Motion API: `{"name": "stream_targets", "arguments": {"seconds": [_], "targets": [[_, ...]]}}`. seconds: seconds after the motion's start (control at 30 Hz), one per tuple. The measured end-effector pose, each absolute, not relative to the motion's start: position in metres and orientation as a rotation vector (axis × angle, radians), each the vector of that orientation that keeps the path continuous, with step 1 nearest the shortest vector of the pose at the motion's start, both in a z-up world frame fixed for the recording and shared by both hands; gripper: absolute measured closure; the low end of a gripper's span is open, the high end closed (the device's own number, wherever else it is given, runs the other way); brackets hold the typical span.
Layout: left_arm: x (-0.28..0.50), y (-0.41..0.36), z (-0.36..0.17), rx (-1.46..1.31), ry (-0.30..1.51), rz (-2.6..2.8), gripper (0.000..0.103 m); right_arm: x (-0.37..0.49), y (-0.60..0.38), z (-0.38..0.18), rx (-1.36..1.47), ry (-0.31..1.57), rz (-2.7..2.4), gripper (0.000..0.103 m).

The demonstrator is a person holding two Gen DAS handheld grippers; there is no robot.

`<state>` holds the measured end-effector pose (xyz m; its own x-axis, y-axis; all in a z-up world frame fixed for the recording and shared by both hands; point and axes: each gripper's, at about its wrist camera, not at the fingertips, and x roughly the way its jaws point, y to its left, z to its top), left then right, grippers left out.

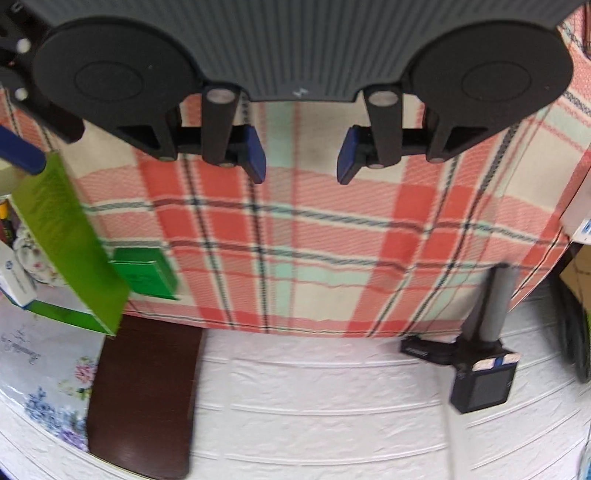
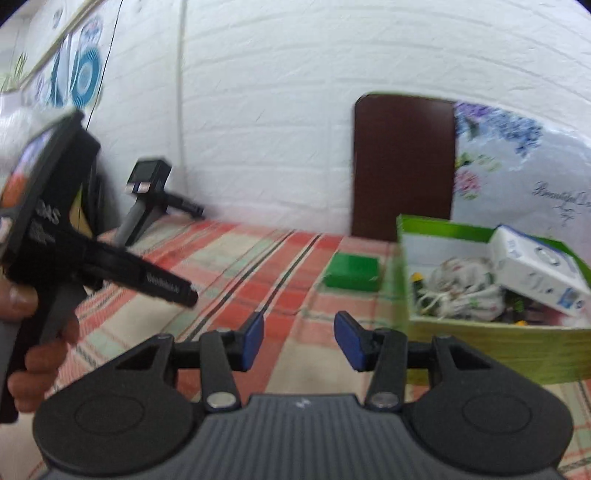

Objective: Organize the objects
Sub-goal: 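Move the right gripper toward the green block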

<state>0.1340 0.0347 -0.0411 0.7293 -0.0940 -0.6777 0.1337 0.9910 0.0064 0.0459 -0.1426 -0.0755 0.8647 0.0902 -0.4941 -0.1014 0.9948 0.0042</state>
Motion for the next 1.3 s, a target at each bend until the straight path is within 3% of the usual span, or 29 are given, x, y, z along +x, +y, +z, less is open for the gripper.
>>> {"name": "stream_targets", "arguments": {"seconds": [0.23, 0.7, 1.3], "targets": [[0.149, 0.063, -0.056, 0.038, 0.739, -0.085, 0.058, 0.077, -0.118, -0.094, -0.052, 0.593, 0.082, 0.058], [0.163, 0.071, -0.072, 0.055, 0.617, -0.078, 0.042, 0.148, -0.116, -0.103, -0.131, 0.572, -0.08, 0.043], [0.153, 0.086, -0.076, -0.056, 0.524, -0.111, 0.035, 0.245, -0.127, -0.104, -0.242, 0.65, -0.135, 0.032]]}}
